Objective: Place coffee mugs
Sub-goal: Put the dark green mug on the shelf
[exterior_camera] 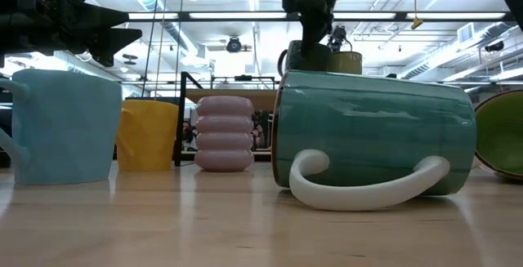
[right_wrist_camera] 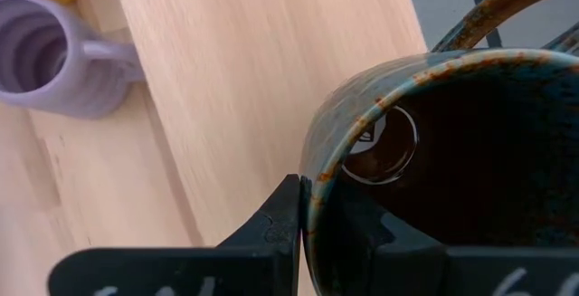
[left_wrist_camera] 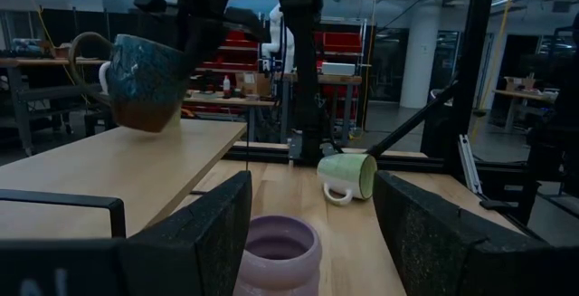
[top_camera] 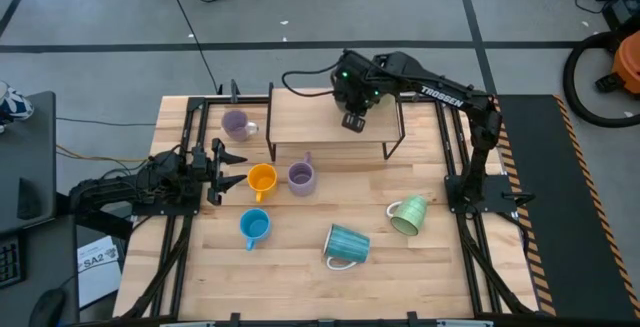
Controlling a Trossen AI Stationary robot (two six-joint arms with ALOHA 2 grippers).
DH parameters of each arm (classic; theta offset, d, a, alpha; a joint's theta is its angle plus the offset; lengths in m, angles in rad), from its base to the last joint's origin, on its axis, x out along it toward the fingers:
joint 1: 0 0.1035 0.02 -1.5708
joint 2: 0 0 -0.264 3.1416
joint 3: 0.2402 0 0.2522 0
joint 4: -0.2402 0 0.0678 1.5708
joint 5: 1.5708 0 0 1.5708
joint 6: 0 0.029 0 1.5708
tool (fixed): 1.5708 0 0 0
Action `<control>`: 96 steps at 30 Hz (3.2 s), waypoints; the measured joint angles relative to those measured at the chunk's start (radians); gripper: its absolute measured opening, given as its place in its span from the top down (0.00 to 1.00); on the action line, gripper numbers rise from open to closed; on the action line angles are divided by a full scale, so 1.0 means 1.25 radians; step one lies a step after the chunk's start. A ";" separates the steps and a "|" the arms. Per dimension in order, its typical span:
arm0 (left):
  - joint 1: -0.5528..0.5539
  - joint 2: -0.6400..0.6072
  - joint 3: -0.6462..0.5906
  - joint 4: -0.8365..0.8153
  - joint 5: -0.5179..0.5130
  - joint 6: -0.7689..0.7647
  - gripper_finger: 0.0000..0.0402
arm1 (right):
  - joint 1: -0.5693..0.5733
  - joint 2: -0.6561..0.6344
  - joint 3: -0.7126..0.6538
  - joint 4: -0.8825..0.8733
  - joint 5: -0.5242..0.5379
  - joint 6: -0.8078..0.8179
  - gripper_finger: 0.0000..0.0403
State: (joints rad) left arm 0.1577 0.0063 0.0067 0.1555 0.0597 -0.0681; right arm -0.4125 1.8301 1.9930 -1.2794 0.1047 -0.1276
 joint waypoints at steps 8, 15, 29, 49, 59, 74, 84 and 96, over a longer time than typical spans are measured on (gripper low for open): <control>0.000 0.000 0.000 0.000 0.000 0.000 0.41 | -0.003 0.000 0.000 0.005 -0.001 0.000 0.88; 0.000 0.000 0.000 0.000 0.000 0.000 0.41 | -0.003 0.000 0.000 0.005 0.000 0.002 0.88; 0.000 0.000 0.000 0.000 0.000 0.000 0.41 | -0.003 0.000 0.000 0.005 -0.001 0.004 0.88; 0.000 0.000 0.000 0.000 0.000 0.000 0.41 | -0.021 -0.004 -0.048 0.026 -0.031 0.000 0.88; 0.000 0.000 0.000 0.000 0.000 0.000 0.41 | -0.023 -0.002 -0.049 0.050 -0.030 0.000 0.87; 0.000 0.000 0.000 -0.005 0.000 0.000 0.41 | -0.024 0.001 -0.050 0.066 0.040 -0.012 0.77; 0.000 0.000 0.000 -0.005 0.000 0.000 0.41 | -0.035 0.001 -0.050 0.084 0.066 -0.012 0.72; 0.000 0.000 0.000 -0.012 0.000 0.000 0.41 | -0.069 0.001 -0.050 0.121 0.068 -0.041 0.65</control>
State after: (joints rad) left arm 0.1577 0.0067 0.0067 0.1400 0.0597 -0.0681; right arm -0.4990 1.8309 1.9305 -1.1282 0.1902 -0.1787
